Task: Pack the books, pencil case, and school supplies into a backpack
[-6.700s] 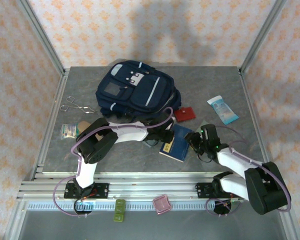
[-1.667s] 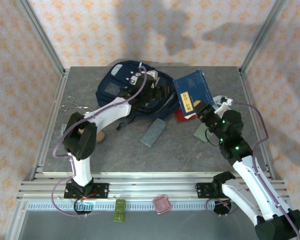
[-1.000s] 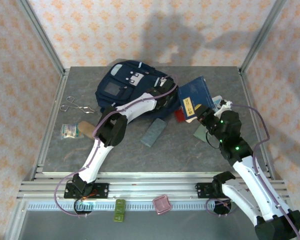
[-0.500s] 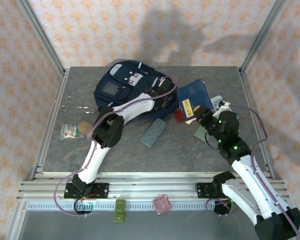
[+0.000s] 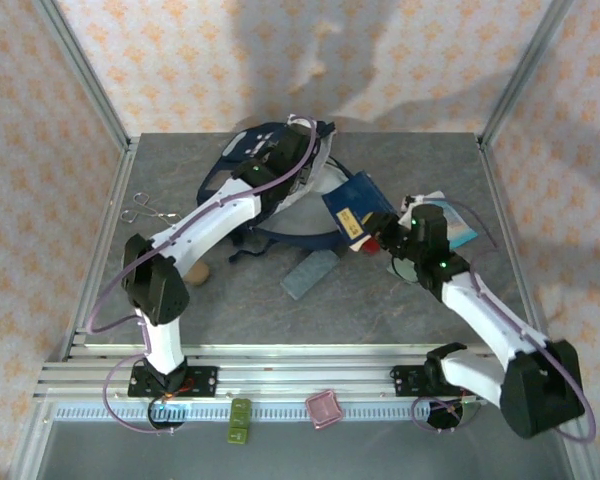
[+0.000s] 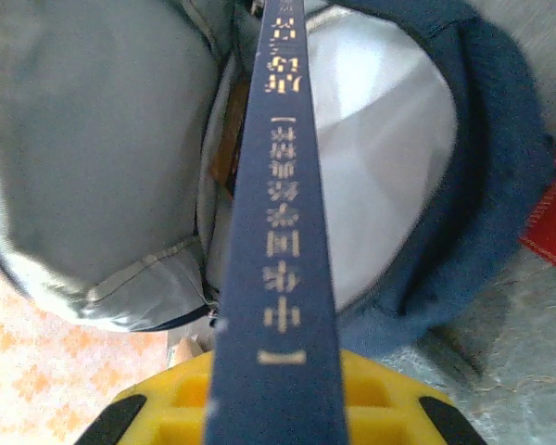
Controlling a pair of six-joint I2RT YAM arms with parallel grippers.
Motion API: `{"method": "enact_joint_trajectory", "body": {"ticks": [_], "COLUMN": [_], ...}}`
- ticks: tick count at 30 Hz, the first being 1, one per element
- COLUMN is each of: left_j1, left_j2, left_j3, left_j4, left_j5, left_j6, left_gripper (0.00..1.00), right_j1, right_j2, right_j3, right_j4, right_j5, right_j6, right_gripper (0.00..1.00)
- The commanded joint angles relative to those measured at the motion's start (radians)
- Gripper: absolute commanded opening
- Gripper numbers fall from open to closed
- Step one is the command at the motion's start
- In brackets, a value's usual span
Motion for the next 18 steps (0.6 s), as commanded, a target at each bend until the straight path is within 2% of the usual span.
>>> {"method": "enact_joint_trajectory", "body": {"ticks": [1,8,18], "left_j1": [-0.012,-0.012,-0.012], "left_j2": [-0.094,-0.130,-0.144], "left_j3": [-0.033,-0.072,-0.086], "left_j4": [0.154,0.169,0.174], "left_j5": [-0.031,-0.037,-0.005], "left_j6": [0.033,0.037,0.014], "left_gripper": [0.00,0.00,0.00], "right_j1": [0.033,0.115,0.134], "right_j2": [0.106,0.437,0.929], "right_j3": [0.116,0.330,0.694], "right_j4": [0.164,0.295,0.368], "right_j5": [-0.142,-0.243,-0.249], "right_j6": [-0.011,0.025,0.136], "right_gripper": [0.00,0.00,0.00]}}
